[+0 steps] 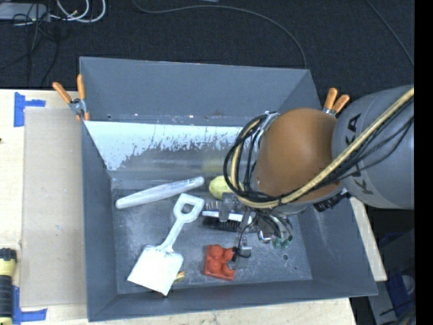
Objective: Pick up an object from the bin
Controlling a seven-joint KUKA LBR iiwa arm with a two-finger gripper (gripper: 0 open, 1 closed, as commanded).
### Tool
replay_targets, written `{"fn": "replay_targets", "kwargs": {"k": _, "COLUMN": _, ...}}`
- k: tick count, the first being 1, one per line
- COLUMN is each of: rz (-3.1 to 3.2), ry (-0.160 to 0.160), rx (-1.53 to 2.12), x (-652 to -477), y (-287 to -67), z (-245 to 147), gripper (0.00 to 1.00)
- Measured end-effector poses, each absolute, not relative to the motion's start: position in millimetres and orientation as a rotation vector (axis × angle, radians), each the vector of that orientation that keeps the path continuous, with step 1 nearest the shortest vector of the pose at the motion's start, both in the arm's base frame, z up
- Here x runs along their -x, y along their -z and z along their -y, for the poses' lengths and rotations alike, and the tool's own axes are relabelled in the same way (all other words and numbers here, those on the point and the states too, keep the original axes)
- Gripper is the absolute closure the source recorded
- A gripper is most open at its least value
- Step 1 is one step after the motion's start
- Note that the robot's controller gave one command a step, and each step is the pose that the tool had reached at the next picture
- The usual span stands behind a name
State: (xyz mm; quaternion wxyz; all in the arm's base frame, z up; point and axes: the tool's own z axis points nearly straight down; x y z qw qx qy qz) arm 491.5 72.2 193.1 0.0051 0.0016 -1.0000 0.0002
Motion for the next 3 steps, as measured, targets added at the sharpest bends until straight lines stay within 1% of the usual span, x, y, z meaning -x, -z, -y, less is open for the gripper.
{"fn": "replay_targets", "kwargs": {"k": 1, "rz": 3.139, "ry": 0.0, "rx": -0.001, "x": -493.0, "y": -197, "z": -72, "gripper": 0.0}}
{"fn": "replay_targets", "kwargs": {"k": 2, "rz": 3.138, "ry": 0.001, "rx": 0.115, "x": -542.2, "y": -118, "z": -42, "gripper": 0.0}}
{"fn": "replay_targets", "kwargs": {"k": 3, "rz": 3.135, "ry": 0.0, "rx": -0.006, "x": -553.9, "y": -107, "z": -35, "gripper": 0.0}}
